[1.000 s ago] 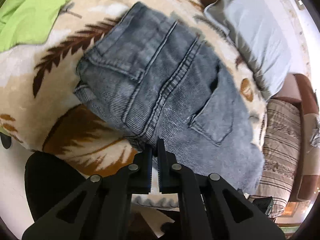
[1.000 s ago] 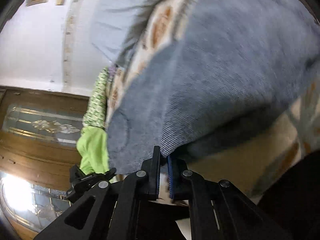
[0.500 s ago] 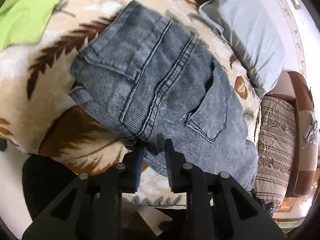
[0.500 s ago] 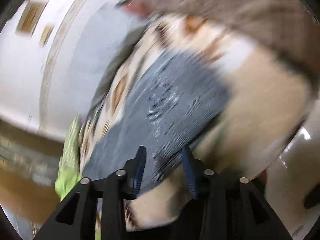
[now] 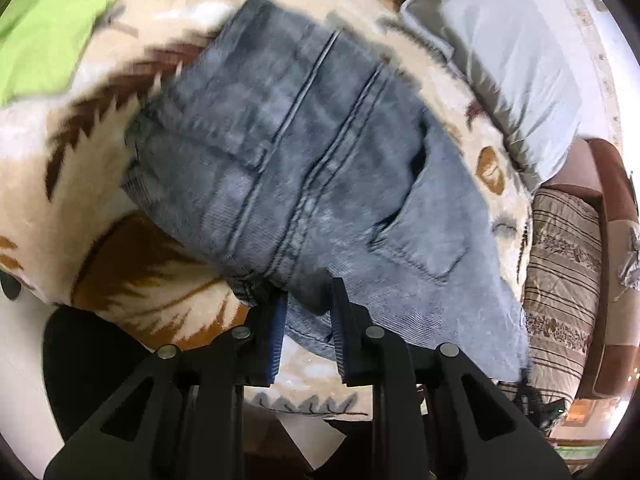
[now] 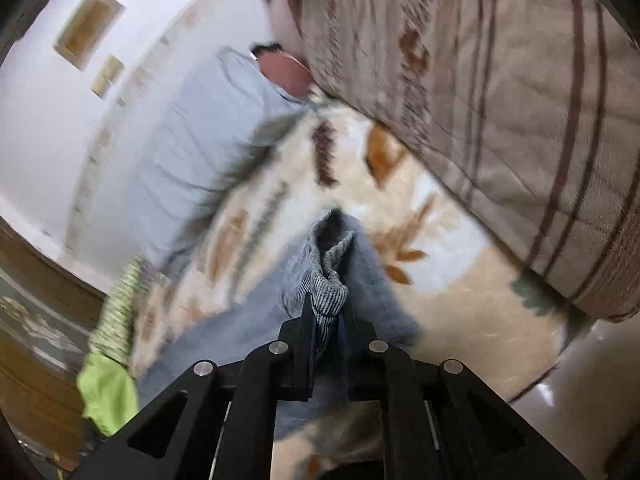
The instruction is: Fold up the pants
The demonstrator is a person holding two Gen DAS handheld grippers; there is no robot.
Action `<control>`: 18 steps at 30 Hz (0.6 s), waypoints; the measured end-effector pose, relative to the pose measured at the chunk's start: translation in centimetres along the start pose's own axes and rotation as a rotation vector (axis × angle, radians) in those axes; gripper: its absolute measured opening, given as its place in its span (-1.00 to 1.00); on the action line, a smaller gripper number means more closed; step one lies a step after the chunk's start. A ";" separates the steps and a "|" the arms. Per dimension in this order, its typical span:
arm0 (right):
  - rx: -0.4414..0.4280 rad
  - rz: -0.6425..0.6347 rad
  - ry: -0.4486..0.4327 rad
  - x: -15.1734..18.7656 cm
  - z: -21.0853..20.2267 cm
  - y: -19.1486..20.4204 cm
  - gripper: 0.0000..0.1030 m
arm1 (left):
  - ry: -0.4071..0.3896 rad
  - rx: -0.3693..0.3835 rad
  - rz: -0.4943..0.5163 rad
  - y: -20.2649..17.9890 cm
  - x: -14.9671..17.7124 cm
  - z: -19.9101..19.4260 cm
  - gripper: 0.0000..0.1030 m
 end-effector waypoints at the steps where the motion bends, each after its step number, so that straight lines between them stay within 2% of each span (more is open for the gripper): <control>1: 0.025 -0.011 0.013 0.4 0.7 -0.4 -0.83 | 0.005 -0.012 -0.003 0.4 0.1 0.5 -0.64; 3: 0.060 -0.002 0.049 1.8 2.4 -1.5 -0.84 | 0.006 -0.014 0.000 0.8 0.1 0.8 -0.64; 7: 0.079 -0.012 0.038 2.5 3.0 -1.8 -0.88 | 0.019 -0.009 0.009 0.8 0.1 0.6 -0.64; 9: 0.101 -0.021 0.038 2.2 2.6 -1.3 -0.77 | 0.036 0.003 0.021 0.7 0.4 0.1 -0.64; 10: 0.107 -0.026 0.030 2.0 2.0 -0.9 -0.66 | 0.045 0.013 0.034 0.6 0.5 -0.4 -0.65; 12: 0.127 -0.045 -0.020 1.2 0.1 -0.1 -0.61 | 0.070 0.065 0.078 0.0 1.1 -2.0 -0.65; 14: 0.130 -0.096 -0.098 -0.1 -2.2 2.4 -0.61 | 0.037 0.089 0.141 -0.7 0.8 -4.1 -0.65; 16: 0.107 -0.162 -0.138 -0.9 -3.0 5.4 -0.58 | -0.041 0.093 0.186 -1.1 -1.0 -6.8 -0.64; 18: 0.000 -0.279 -0.099 -0.6 -2.0 11.0 -0.47 | -0.100 0.086 0.198 -1.0 -4.0 -8.4 -0.42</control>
Point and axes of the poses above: each gripper's, at about its wrist camera, not at the fingertips, and z roughly the way its jaws point, y to its left, x to its underside, the point moved 7 cm from there along z, roughly the way its jaws point, and after that the axes turned 11 degrees about x, right-handed, at the moved point
